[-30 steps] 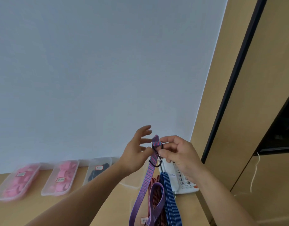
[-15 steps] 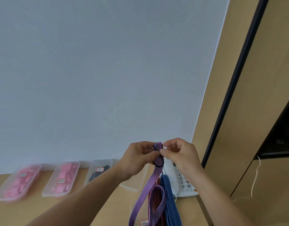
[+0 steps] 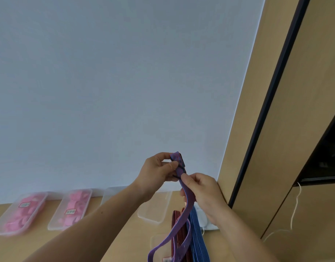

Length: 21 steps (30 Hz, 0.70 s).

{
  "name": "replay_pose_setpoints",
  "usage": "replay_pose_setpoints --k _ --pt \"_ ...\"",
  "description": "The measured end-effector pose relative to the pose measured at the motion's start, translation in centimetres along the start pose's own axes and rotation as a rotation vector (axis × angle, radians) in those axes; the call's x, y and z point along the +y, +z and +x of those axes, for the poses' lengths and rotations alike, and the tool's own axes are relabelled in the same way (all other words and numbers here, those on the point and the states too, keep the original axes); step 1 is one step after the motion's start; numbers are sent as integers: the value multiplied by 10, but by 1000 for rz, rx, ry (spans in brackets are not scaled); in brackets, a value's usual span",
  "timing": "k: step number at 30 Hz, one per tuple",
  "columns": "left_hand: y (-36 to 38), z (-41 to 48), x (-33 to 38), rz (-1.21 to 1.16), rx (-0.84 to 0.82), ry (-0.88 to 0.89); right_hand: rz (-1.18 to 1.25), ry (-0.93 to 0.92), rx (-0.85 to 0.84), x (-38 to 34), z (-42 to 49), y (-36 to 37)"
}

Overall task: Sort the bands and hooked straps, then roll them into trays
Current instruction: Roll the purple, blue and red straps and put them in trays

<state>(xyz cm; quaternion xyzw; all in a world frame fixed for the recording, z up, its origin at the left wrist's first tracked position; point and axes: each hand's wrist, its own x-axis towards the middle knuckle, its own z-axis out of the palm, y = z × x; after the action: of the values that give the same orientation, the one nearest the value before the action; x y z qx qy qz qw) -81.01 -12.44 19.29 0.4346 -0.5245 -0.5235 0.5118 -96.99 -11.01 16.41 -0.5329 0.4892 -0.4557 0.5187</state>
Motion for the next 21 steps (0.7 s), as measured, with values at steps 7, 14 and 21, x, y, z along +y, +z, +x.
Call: replay_pose_setpoints --k 7,14,21 --pt "1 2 -1 -53 75 33 19 -43 10 6 2 18" --pt "-12 5 -5 2 117 16 -125 -73 70 3 4 23" --pt "-18 12 -13 92 182 103 -73 -70 46 6 8 30"
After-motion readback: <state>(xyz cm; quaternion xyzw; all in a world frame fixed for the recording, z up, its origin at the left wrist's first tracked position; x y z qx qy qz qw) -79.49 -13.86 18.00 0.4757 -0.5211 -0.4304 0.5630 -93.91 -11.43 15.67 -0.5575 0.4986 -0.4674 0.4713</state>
